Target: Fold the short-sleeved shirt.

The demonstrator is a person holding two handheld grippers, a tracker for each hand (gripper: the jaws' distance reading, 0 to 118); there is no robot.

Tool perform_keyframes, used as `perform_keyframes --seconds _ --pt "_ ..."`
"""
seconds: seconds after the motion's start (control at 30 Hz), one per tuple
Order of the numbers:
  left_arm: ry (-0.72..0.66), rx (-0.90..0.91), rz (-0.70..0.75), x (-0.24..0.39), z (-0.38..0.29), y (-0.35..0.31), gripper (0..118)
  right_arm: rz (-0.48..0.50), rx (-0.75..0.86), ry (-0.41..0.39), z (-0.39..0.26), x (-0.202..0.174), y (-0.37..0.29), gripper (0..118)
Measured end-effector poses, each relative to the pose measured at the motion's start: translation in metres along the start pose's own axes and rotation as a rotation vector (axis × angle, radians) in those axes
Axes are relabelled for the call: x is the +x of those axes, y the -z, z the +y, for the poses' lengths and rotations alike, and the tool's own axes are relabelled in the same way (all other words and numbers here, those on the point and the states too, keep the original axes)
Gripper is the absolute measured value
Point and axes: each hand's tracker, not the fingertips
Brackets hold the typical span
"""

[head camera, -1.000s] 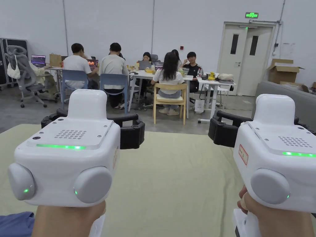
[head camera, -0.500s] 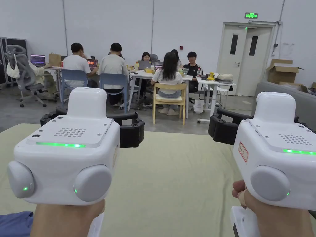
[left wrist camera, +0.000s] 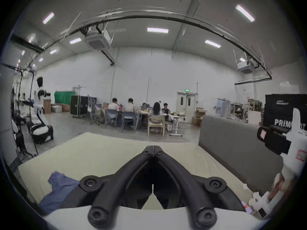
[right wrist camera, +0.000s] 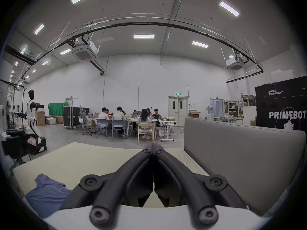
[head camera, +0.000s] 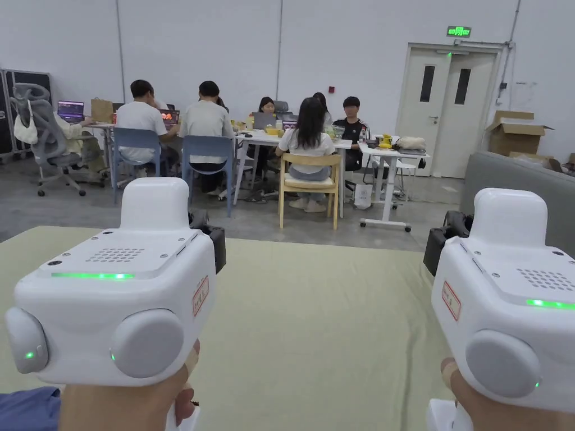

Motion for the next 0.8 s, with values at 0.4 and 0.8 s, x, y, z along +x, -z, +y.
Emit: perform_keyframes --seconds 0.4,0.8 --pt "0.02 0.069 0.188 -0.063 0.027 -0.052 0 0.13 0.003 0.032 -0.004 -0.054 0.022 3" --pt "0.146 -0.041 0.691 -0.2 0.03 -0.153 0 0.867 -0.164 0.125 -0.032 -0.293 -0.013 3"
